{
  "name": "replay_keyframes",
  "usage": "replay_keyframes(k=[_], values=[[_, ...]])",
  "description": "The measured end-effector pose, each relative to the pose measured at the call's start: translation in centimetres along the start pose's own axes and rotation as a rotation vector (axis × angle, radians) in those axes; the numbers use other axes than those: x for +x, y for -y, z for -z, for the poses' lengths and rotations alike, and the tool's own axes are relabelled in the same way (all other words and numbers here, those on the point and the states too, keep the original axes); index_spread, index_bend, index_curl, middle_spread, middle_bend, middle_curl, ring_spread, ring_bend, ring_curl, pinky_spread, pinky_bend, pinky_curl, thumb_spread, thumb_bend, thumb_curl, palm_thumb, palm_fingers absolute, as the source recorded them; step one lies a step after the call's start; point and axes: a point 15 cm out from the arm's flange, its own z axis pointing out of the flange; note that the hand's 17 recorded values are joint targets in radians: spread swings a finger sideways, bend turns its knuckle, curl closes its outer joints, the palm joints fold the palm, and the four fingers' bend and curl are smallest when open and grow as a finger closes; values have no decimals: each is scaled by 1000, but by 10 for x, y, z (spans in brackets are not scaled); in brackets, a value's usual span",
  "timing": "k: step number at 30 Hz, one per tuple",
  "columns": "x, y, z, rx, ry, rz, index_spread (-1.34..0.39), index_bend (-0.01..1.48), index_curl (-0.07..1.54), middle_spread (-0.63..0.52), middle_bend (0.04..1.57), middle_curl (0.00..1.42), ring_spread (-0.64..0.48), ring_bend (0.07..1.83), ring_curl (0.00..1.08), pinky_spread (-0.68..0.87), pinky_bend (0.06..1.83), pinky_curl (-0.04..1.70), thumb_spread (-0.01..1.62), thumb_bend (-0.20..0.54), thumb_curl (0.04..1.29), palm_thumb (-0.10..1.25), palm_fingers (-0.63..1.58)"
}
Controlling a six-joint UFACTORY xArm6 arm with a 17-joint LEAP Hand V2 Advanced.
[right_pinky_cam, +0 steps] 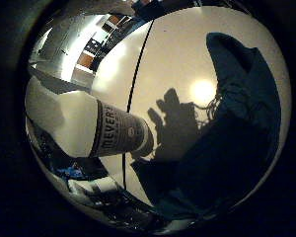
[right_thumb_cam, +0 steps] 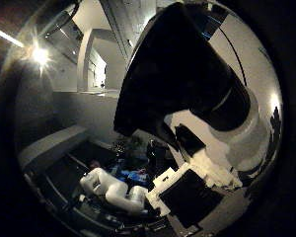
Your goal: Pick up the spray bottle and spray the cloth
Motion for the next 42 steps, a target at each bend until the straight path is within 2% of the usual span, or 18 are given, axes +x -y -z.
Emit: replay_keyframes(k=[7, 12, 20, 42], values=[[3, -4, -1, -13, -7, 12, -264, 168, 309, 39, 209, 368, 86, 489, 271, 410, 879, -3, 994, -26, 370, 701, 167], [20, -38, -13, -53, -1, -40, -264, 166, 311, 41, 210, 368, 97, 480, 269, 413, 876, -4, 995, -26, 369, 702, 166], [32, -61, -21, -75, 7, -61, -264, 167, 313, 41, 209, 367, 99, 479, 271, 410, 871, -4, 997, -26, 368, 704, 163], [28, -53, 5, -56, -33, -18, -264, 166, 310, 50, 213, 368, 99, 473, 275, 407, 862, -4, 997, -26, 368, 704, 168]])
